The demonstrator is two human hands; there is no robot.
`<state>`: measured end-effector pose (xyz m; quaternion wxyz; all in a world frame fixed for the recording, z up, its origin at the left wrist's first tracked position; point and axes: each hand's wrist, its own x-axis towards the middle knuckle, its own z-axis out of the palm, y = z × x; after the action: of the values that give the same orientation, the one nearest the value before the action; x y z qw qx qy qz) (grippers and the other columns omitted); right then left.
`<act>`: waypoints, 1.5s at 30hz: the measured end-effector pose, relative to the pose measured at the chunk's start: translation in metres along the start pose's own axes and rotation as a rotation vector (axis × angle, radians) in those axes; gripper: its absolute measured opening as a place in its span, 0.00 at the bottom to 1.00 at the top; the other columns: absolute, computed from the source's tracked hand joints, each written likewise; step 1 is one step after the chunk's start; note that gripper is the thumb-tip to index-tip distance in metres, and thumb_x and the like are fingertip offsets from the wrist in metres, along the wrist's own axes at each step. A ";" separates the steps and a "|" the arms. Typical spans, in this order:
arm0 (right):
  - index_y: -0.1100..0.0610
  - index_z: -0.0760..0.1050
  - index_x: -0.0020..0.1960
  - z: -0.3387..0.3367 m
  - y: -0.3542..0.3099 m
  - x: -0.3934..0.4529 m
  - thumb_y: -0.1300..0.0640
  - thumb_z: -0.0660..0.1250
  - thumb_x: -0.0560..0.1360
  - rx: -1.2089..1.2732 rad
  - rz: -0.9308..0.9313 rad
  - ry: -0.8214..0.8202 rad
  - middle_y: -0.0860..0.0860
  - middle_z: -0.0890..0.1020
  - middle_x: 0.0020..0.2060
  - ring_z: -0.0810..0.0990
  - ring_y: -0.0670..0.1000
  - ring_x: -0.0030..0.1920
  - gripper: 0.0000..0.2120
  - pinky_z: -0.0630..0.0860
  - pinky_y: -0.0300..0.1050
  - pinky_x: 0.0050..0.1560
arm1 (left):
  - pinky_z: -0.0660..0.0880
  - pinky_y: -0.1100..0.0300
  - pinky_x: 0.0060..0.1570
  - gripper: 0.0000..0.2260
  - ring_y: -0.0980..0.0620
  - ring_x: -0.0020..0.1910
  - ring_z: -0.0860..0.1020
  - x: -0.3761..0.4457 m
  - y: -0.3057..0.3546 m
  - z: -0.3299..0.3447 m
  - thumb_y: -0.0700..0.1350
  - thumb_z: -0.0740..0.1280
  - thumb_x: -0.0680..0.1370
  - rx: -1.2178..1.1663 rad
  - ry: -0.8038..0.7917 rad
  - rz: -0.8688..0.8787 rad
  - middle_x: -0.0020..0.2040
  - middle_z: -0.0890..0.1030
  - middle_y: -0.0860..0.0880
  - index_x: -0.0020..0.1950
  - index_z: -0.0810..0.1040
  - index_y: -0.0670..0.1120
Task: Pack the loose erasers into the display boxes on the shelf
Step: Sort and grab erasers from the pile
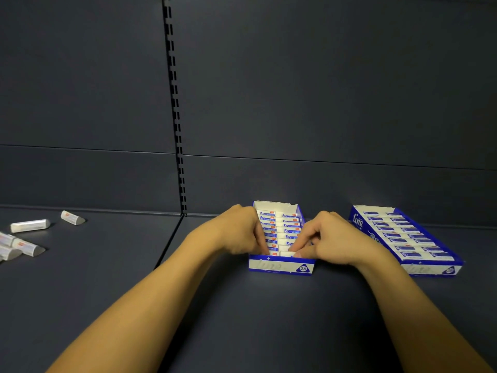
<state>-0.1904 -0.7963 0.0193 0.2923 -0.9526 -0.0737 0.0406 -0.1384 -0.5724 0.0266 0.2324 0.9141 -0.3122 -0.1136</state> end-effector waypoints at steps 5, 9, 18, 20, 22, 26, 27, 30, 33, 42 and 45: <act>0.49 0.85 0.44 -0.002 -0.002 0.002 0.56 0.79 0.71 0.018 0.041 -0.044 0.41 0.84 0.42 0.82 0.43 0.50 0.04 0.78 0.35 0.39 | 0.80 0.61 0.53 0.05 0.57 0.53 0.81 -0.001 -0.001 -0.004 0.45 0.77 0.74 -0.029 -0.030 0.009 0.43 0.80 0.63 0.48 0.85 0.53; 0.50 0.87 0.47 -0.002 -0.006 0.003 0.56 0.78 0.72 -0.030 0.049 -0.061 0.43 0.85 0.47 0.82 0.44 0.52 0.05 0.81 0.37 0.45 | 0.80 0.61 0.53 0.09 0.58 0.51 0.80 -0.003 -0.001 -0.004 0.44 0.77 0.74 -0.041 -0.042 0.016 0.41 0.79 0.64 0.40 0.81 0.56; 0.50 0.86 0.52 -0.007 -0.007 -0.004 0.57 0.76 0.74 0.024 0.048 -0.116 0.43 0.85 0.51 0.81 0.44 0.54 0.08 0.78 0.32 0.40 | 0.81 0.59 0.55 0.08 0.58 0.52 0.82 -0.005 -0.005 -0.004 0.43 0.77 0.74 -0.104 -0.069 0.002 0.42 0.82 0.64 0.40 0.85 0.56; 0.50 0.87 0.51 -0.007 -0.007 -0.004 0.57 0.76 0.74 0.035 0.060 -0.112 0.42 0.85 0.48 0.81 0.43 0.53 0.07 0.78 0.32 0.39 | 0.81 0.57 0.56 0.06 0.57 0.53 0.82 -0.005 -0.007 -0.005 0.43 0.77 0.74 -0.124 -0.082 -0.013 0.45 0.84 0.61 0.42 0.86 0.55; 0.50 0.87 0.48 -0.006 -0.005 -0.002 0.58 0.76 0.73 0.046 0.063 -0.107 0.42 0.86 0.45 0.82 0.43 0.53 0.05 0.80 0.35 0.42 | 0.82 0.55 0.56 0.04 0.55 0.55 0.82 -0.004 -0.008 -0.005 0.43 0.76 0.75 -0.150 -0.089 -0.035 0.50 0.85 0.57 0.46 0.87 0.52; 0.48 0.87 0.46 -0.007 -0.004 -0.001 0.56 0.77 0.72 0.064 0.073 -0.143 0.43 0.86 0.47 0.82 0.44 0.56 0.04 0.83 0.42 0.49 | 0.82 0.55 0.55 0.04 0.54 0.56 0.81 -0.005 -0.006 -0.005 0.42 0.76 0.75 -0.179 -0.110 -0.044 0.50 0.85 0.57 0.47 0.87 0.50; 0.47 0.87 0.44 -0.007 -0.004 -0.001 0.56 0.78 0.72 0.068 0.075 -0.148 0.42 0.86 0.47 0.81 0.44 0.56 0.04 0.83 0.42 0.48 | 0.82 0.57 0.54 0.04 0.55 0.56 0.81 -0.006 -0.004 -0.004 0.41 0.76 0.75 -0.178 -0.113 -0.039 0.48 0.84 0.58 0.47 0.87 0.49; 0.46 0.87 0.42 -0.007 -0.004 0.000 0.56 0.78 0.72 0.074 0.076 -0.149 0.40 0.86 0.45 0.81 0.43 0.54 0.05 0.82 0.39 0.46 | 0.79 0.65 0.47 0.05 0.56 0.56 0.79 -0.005 0.000 -0.004 0.41 0.76 0.75 -0.142 -0.115 -0.025 0.47 0.82 0.60 0.45 0.85 0.51; 0.46 0.87 0.43 -0.005 -0.004 0.000 0.56 0.78 0.72 0.071 0.087 -0.150 0.41 0.86 0.45 0.82 0.43 0.54 0.04 0.82 0.40 0.47 | 0.78 0.65 0.47 0.07 0.56 0.55 0.79 -0.004 0.002 -0.005 0.41 0.76 0.75 -0.136 -0.121 -0.033 0.48 0.81 0.59 0.43 0.83 0.53; 0.51 0.86 0.50 -0.006 -0.007 -0.003 0.56 0.76 0.74 0.071 0.104 -0.119 0.44 0.85 0.49 0.82 0.45 0.54 0.05 0.81 0.39 0.48 | 0.80 0.56 0.57 0.09 0.57 0.54 0.81 -0.004 -0.002 -0.001 0.40 0.74 0.76 -0.137 -0.088 -0.048 0.45 0.84 0.59 0.39 0.84 0.53; 0.50 0.87 0.46 -0.003 -0.005 -0.003 0.57 0.76 0.73 0.069 0.078 -0.106 0.44 0.86 0.48 0.82 0.45 0.54 0.03 0.82 0.44 0.52 | 0.80 0.58 0.55 0.06 0.56 0.55 0.82 -0.004 -0.003 0.000 0.40 0.74 0.77 -0.146 -0.066 -0.050 0.48 0.85 0.56 0.43 0.86 0.50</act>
<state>-0.1932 -0.7942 0.0251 0.3190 -0.9405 -0.0505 0.1051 -0.1398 -0.5682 0.0257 0.2852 0.8980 -0.2875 -0.1719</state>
